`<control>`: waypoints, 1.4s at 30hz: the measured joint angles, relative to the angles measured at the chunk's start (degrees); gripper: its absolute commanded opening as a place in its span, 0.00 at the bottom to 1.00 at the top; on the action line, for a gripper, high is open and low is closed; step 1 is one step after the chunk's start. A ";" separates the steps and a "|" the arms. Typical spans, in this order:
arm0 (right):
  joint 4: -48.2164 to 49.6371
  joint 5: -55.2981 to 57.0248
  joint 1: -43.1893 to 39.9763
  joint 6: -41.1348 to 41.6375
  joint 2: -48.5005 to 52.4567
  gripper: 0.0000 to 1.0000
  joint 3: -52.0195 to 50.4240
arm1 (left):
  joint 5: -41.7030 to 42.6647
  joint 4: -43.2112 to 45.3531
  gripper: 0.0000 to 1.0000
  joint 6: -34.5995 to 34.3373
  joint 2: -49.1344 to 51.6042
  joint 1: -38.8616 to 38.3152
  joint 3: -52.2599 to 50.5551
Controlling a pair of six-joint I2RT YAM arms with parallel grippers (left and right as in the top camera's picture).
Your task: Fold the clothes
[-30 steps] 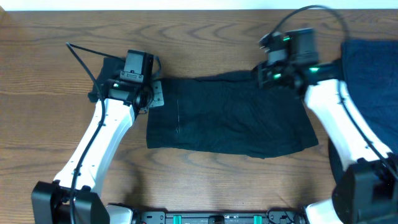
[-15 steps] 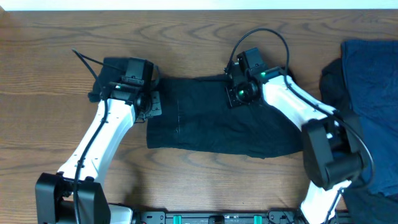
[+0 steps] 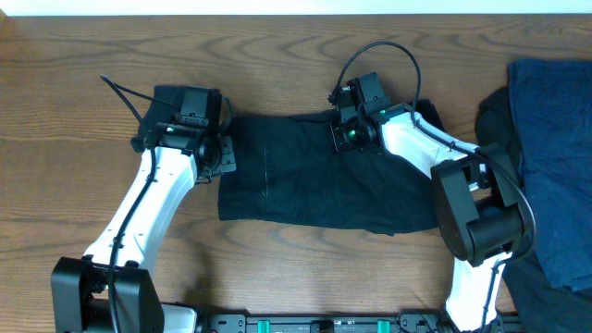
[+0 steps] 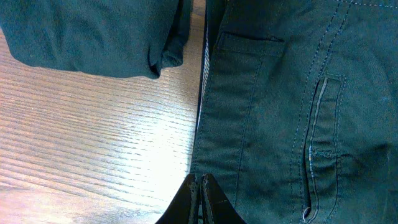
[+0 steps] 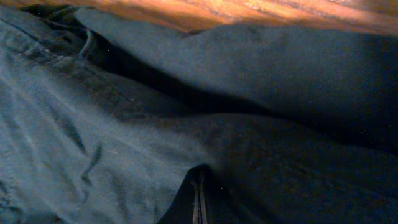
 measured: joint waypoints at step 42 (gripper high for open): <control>-9.38 6.29 1.79 3.76 -13.90 0.01 1.92 | 0.00 0.94 0.06 -1.11 0.04 0.00 -2.91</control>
